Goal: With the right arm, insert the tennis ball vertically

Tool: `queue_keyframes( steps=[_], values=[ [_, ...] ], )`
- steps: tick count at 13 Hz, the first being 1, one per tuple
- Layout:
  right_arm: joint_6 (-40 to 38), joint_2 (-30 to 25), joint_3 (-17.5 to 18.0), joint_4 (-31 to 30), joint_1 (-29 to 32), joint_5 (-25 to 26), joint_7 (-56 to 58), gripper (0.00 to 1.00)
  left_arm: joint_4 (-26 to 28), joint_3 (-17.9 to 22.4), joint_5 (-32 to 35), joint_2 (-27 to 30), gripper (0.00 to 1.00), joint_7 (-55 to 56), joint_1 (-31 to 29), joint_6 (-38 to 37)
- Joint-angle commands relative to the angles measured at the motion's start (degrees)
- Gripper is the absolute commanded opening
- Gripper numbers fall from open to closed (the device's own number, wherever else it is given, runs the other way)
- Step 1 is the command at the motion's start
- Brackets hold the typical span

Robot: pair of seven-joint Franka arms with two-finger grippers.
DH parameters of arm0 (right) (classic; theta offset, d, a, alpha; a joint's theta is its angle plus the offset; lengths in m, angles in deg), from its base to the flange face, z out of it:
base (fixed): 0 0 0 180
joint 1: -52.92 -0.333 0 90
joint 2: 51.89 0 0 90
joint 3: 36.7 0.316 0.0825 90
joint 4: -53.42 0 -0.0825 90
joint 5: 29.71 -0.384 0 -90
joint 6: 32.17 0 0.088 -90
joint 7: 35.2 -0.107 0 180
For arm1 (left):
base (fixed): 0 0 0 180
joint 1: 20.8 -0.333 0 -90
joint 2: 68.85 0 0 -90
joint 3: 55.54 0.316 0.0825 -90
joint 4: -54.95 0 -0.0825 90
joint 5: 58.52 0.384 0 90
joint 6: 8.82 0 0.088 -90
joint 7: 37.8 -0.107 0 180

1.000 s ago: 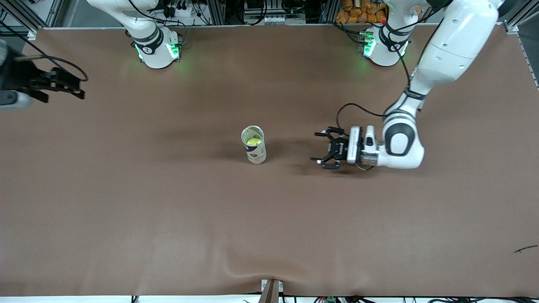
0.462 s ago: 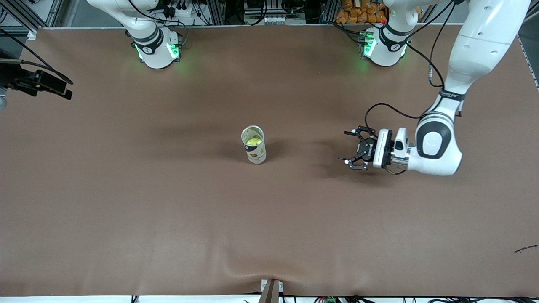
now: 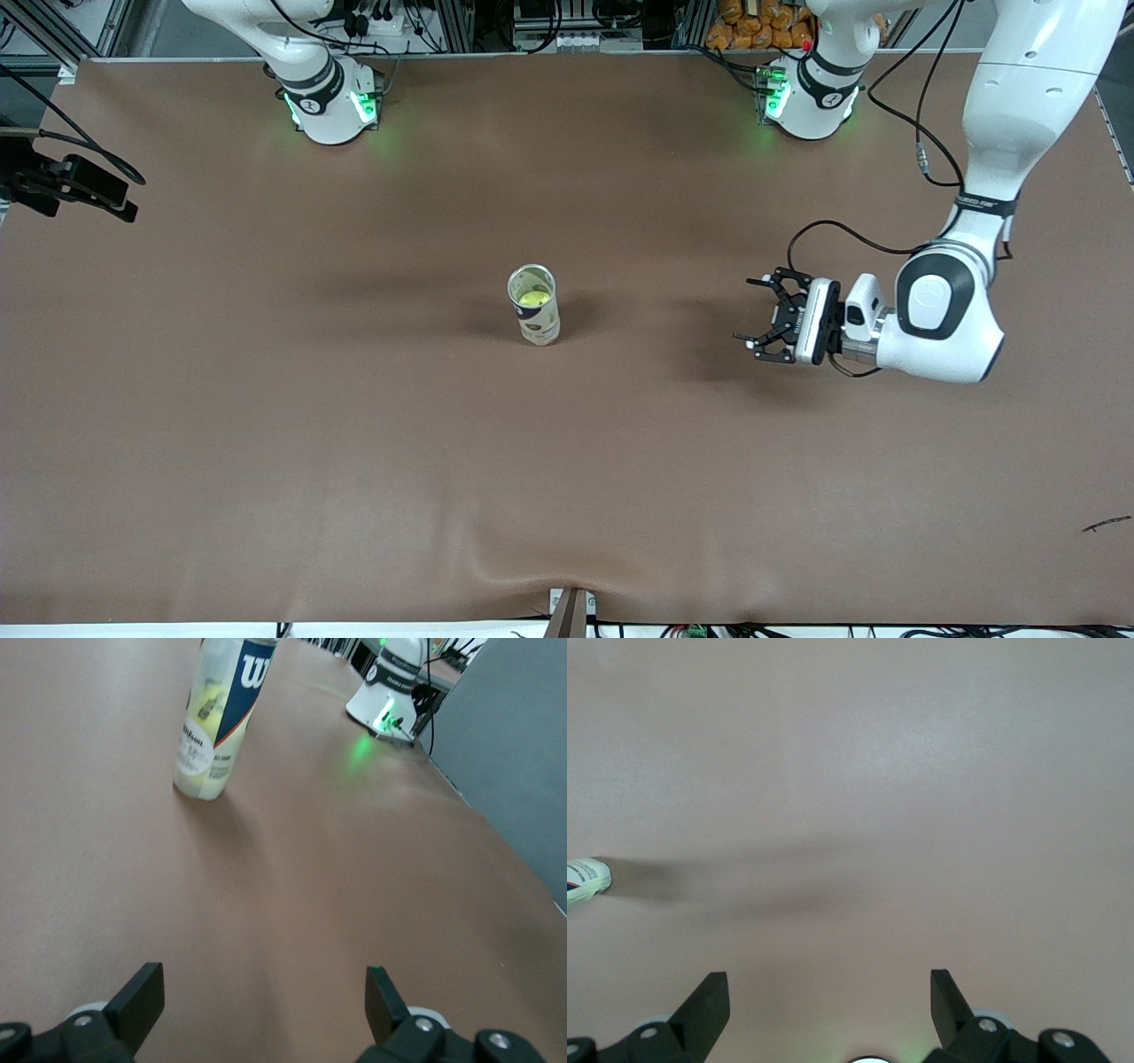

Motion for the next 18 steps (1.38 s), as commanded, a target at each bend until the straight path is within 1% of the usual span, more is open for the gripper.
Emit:
queue_keyframes(
  steps=[1, 3, 4, 5, 6, 8, 11, 14, 15, 18],
  values=[
    [-0.2, -0.3, 0.1, 0.5, -0.2, 1.1, 0.6, 1.00, -0.4, 1.5, 7.4, 5.6, 1.00, 9.7, 0.1, -2.6],
    [0.6, -0.1, 0.1, 0.5, 0.4, 0.2, 0.5, 1.00, -2.6, 4.5, 13.4, 8.6, 1.00, 18.5, 1.8, -5.9],
    [0.9, -0.1, 0.1, 0.5, 0.4, -0.6, 0.6, 1.00, -4.5, 8.0, 14.8, 9.9, 1.00, 22.8, 3.4, -8.7],
    [0.6, -0.1, 0.1, 0.5, 0.4, -1.5, 0.4, 1.00, -7.3, 10.8, 15.9, 10.2, 1.00, 27.4, 4.8, -12.2],
    [0.4, -0.1, 0.1, 0.6, 0.3, -1.6, 0.0, 1.00, -10.2, 12.2, 18.2, 10.7, 1.00, 33.0, 5.3, -15.4],
    [0.3, -0.1, 0.1, 0.6, 0.3, -1.6, 0.4, 1.00, -13.4, 13.2, 21.1, 12.5, 1.00, 42.6, 5.5, -18.1],
    [0.3, -0.1, 0.1, 0.9, 0.1, -1.6, 0.2, 1.00, -13.4, 13.5, 27.9, 18.7, 1.00, 59.3, 8.3, -19.3],
    [0.1, -0.1, 0.1, 1.0, 0.4, -0.8, 0.4, 1.00, -13.4, 13.5, 31.9, 23.1, 1.00, 75.7, 9.1, -21.6],
    [0.1, -0.1, 0.1, 0.9, 0.7, -0.8, 0.2, 1.00, -13.4, 13.4, 33.2, 24.6, 1.00, 81.6, 9.7, -22.7],
    [0.5, -0.3, 0.1, 0.8, 0.8, -0.8, 0.2, 1.00, -13.1, 13.4, 34.4, 29.0, 1.00, 93.9, 9.9, -24.6]
  ],
)
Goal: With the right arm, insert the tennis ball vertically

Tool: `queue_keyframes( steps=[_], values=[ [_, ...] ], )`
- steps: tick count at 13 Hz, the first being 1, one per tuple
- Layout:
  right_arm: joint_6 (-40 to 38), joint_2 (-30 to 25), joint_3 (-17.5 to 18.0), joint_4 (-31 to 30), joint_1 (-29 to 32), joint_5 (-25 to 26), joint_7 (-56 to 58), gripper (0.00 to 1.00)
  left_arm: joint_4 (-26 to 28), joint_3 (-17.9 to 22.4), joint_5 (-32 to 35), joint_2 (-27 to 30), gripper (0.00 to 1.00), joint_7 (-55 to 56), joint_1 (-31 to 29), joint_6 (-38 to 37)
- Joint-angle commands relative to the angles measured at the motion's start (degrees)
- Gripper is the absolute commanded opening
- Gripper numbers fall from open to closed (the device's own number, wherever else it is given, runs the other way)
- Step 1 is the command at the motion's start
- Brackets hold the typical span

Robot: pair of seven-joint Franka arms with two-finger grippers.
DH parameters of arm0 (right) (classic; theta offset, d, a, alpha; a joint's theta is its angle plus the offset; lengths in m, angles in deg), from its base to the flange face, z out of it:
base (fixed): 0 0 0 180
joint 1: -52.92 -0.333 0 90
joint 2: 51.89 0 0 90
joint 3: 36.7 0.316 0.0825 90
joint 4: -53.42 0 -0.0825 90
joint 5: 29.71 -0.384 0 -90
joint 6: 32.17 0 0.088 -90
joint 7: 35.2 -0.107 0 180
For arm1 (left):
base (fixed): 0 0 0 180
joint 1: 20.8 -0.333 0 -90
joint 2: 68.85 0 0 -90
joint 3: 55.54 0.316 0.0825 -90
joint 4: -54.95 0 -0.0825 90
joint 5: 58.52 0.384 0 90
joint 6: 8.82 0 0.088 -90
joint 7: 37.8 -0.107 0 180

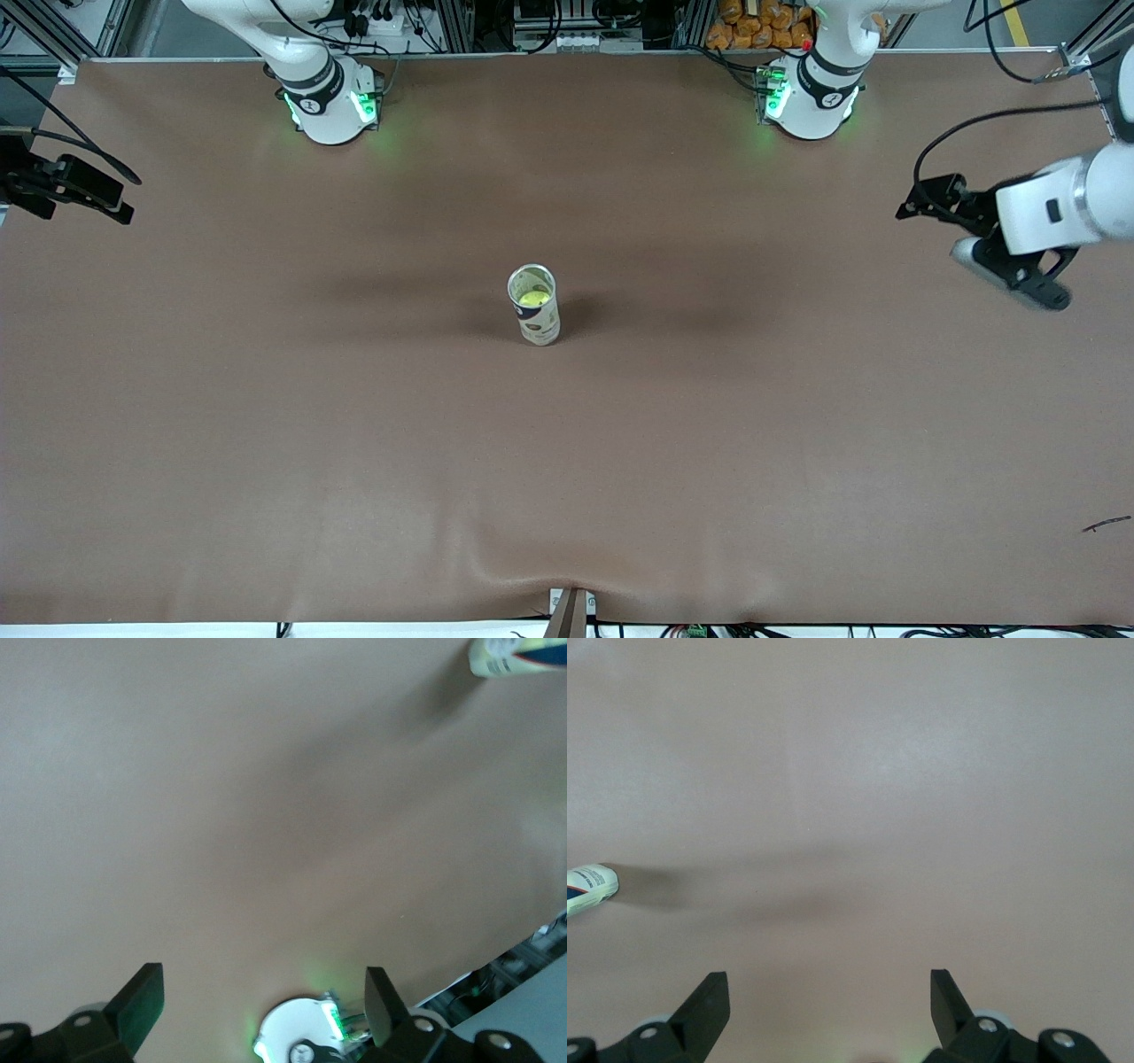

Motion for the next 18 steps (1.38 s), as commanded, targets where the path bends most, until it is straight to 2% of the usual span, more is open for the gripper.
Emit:
queue_keyframes(
  steps=[1, 2, 5, 14, 18],
  values=[
    [-0.3, -0.3, 0.4, 0.3, 0.5, 0.0, 0.1, 1.00, 0.9, 0.2, 3.8, 5.2, 1.00, 8.2, 0.9, -1.6],
    [-0.4, -0.3, 0.4, 0.3, 0.4, 0.0, 0.1, 1.00, 0.9, -0.7, 5.7, 7.0, 1.00, 10.0, 1.1, -3.3],
    [-0.1, -0.3, 0.5, 0.3, 0.4, 0.0, 0.1, 1.00, 1.3, -1.2, 6.1, 10.7, 1.00, 14.5, 1.1, -5.7],
    [0.0, -0.3, 0.5, 0.2, 0.4, 0.0, 0.1, 1.00, 1.0, 0.4, 9.5, 8.6, 1.00, 14.6, 1.0, 0.4],
    [-0.1, -0.3, 0.5, 0.1, 0.4, 0.0, 0.1, 1.00, 1.2, 0.5, 10.3, 8.8, 1.00, 20.6, 0.9, 3.4]
  ],
)
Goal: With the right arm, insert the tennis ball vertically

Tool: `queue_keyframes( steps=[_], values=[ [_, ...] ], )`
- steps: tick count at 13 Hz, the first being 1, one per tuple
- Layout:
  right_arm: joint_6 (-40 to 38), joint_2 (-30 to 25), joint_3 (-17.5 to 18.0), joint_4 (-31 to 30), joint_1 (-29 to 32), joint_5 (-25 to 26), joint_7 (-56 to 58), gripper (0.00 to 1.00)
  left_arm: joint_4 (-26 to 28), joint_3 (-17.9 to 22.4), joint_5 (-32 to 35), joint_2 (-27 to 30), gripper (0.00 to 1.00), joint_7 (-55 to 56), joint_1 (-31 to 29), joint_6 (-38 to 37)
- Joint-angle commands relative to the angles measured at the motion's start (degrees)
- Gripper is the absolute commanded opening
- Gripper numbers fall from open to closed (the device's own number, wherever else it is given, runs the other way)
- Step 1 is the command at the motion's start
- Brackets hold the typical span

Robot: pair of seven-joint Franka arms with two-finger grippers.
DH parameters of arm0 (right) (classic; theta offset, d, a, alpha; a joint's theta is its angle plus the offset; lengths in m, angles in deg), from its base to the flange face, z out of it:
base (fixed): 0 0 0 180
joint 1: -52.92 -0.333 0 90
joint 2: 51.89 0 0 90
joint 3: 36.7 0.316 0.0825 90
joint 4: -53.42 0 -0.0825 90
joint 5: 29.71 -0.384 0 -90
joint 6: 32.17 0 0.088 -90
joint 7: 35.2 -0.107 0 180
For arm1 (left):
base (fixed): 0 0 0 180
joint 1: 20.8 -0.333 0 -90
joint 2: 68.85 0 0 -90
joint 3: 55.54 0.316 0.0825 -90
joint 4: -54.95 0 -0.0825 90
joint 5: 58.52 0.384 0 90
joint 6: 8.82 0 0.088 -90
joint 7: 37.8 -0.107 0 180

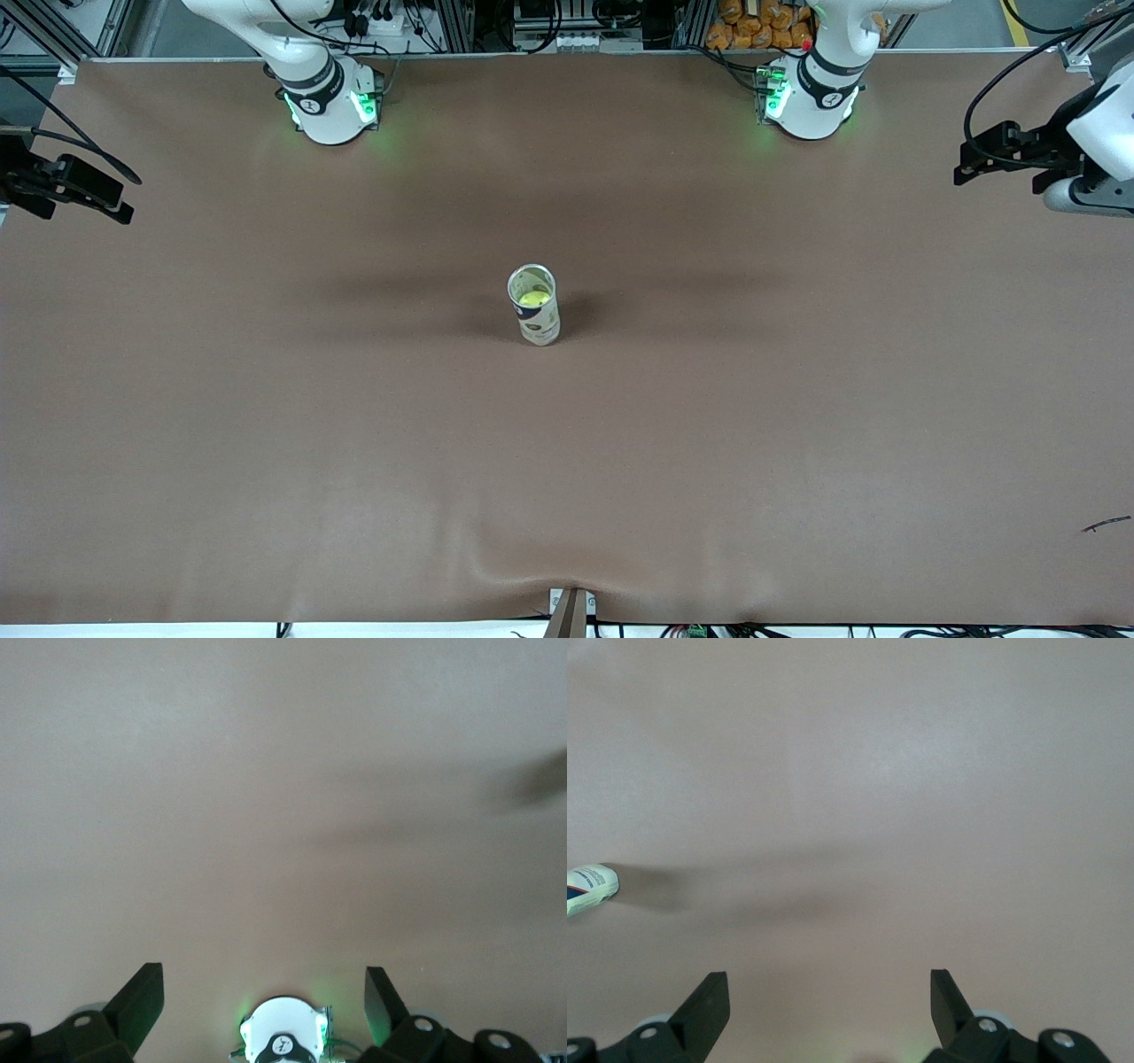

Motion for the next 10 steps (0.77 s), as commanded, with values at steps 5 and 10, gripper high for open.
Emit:
queue_keyframes(
  steps=[5, 10],
  values=[
    [0.1, -0.3, 0.3, 0.1, 0.5, 0.0, 0.1, 1.00, 0.6, -0.3, 1.2, 0.9, 1.00, 9.1, 0.3, 4.0],
    [0.1, -0.2, 0.4, 0.1, 0.5, 0.0, 0.1, 1.00, 0.7, -0.3, 1.2, 0.8, 1.00, 7.4, -0.3, 5.0]
  ],
)
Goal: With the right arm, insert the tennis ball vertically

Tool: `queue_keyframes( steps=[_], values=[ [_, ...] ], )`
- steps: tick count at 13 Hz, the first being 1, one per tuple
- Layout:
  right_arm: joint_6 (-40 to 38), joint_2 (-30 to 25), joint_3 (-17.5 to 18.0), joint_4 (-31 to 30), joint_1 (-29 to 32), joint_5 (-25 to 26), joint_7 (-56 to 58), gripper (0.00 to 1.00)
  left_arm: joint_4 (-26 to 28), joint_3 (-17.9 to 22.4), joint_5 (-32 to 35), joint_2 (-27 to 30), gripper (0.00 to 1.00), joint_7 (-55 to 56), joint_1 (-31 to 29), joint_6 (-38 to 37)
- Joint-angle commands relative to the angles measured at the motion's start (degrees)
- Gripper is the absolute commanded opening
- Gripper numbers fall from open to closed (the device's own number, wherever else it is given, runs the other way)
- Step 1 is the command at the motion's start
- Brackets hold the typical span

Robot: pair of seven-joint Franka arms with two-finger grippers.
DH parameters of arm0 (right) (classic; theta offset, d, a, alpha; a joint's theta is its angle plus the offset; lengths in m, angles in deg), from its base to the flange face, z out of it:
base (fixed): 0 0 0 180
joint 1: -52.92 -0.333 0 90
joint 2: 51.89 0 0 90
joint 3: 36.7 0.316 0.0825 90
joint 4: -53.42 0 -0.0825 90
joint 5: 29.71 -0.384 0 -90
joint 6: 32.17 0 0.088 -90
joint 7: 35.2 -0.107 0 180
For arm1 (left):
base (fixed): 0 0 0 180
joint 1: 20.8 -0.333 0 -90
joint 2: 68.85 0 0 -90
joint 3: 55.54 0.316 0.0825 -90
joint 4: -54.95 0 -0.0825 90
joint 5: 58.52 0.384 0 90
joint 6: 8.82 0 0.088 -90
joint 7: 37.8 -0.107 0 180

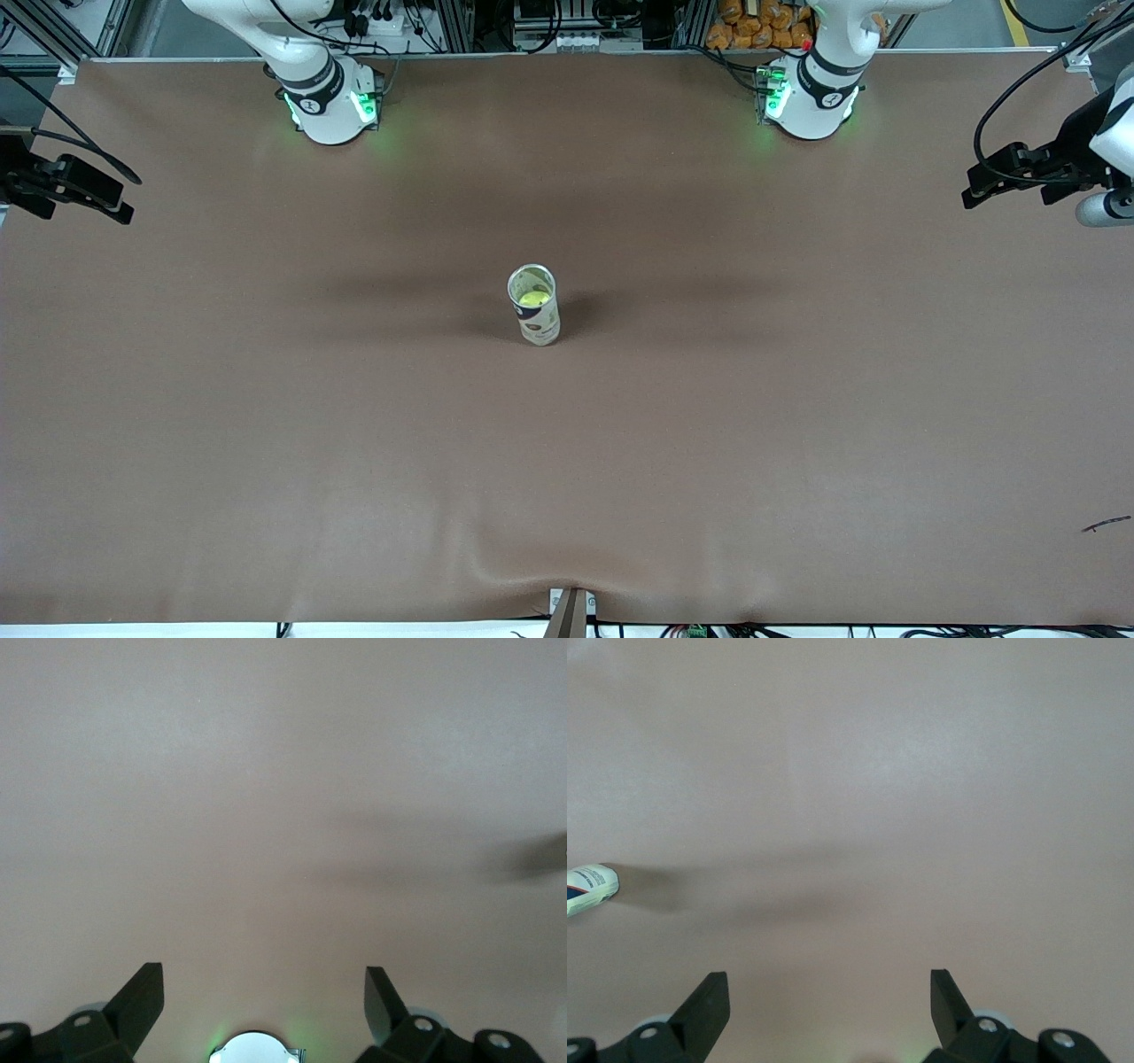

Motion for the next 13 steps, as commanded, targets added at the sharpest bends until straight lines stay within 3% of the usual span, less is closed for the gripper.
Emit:
queue_keyframes(
  steps=[1, 13],
  values=[
    [0.1, -0.2, 0.4, 0.1, 0.5, 0.0, 0.1, 1.00, 0.5, -0.2, 0.9, 0.8, 1.00, -0.4, -0.3, 0.7],
    [0.1, -0.2, 0.3, 0.1, 0.5, 0.0, 0.1, 1.00, -0.1, -1.1, 1.3, 0.3, 1.00, -0.1, 0.3, 0.2]
  ],
)
